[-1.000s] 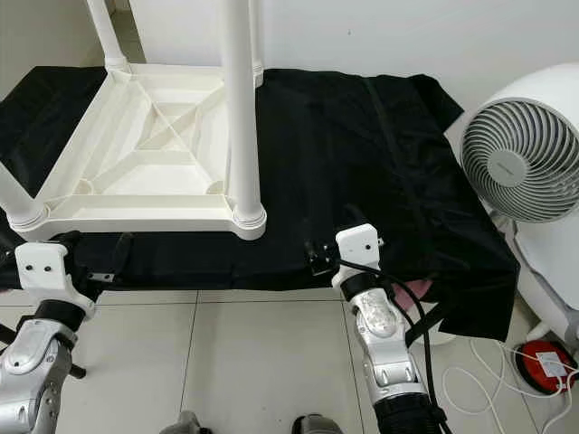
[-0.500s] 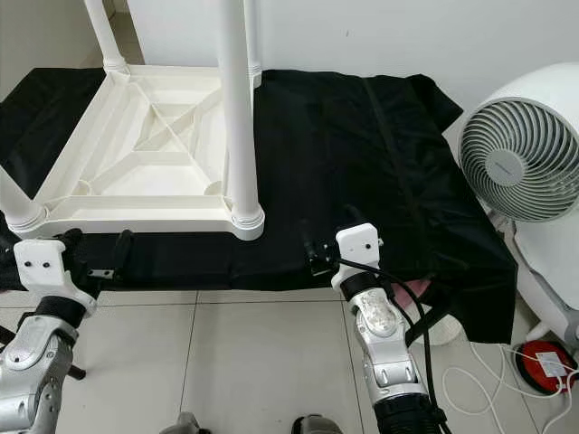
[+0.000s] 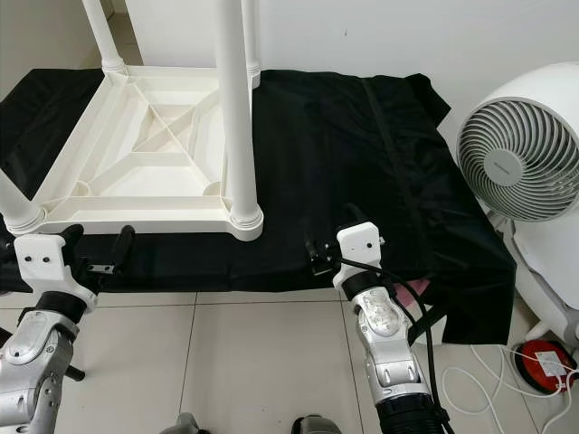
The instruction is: Building children table
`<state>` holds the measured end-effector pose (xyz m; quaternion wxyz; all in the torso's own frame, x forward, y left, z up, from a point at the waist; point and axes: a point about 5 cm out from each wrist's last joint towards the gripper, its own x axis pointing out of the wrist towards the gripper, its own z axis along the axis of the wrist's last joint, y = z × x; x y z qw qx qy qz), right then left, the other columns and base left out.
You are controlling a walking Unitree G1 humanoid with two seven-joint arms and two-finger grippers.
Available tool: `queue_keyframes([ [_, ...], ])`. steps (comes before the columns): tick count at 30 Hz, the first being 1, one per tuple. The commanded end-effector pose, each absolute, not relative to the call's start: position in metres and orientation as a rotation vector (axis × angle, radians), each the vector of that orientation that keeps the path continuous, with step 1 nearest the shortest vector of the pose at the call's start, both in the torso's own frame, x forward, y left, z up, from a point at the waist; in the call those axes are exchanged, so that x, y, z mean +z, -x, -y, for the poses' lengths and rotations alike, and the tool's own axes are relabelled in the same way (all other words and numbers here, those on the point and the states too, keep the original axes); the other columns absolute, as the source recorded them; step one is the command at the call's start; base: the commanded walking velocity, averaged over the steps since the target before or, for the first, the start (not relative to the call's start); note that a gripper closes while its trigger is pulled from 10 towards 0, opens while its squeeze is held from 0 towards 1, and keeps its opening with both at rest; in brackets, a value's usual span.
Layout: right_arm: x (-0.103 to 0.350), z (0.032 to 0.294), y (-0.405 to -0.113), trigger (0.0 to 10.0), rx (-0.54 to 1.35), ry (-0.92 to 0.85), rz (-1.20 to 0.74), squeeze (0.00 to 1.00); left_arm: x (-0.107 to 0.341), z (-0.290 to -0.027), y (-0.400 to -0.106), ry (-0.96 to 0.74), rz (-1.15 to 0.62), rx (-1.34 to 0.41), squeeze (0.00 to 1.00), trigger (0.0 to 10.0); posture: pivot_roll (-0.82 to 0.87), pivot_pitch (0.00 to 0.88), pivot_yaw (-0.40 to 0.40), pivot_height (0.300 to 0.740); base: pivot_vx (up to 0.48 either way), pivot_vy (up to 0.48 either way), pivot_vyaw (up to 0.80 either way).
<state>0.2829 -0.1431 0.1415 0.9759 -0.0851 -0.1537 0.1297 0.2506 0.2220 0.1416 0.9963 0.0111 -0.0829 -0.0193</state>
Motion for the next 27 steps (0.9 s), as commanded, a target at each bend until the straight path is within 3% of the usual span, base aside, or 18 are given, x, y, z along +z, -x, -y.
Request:
queue_keyframes([
  [1,0.1392,0.1451,-0.2825,10.0,0.251,0.180,0.295,0.00,0.1360,-0.2217,-0.2518,-0.002,0.136,-0.047,0.00,10.0,-0.04,0.102,-0.002,0.740,0.000,0.000,0.00],
  [27,0.1397,0.1451,-0.2855,10.0,0.237,0.178,0.294,0.00,0.1352,-0.2214,-0.2518,0.017,0.128,-0.034,0.00,10.0,-0.03,0.100,-0.006,0.740,0.000,0.000,0.00],
])
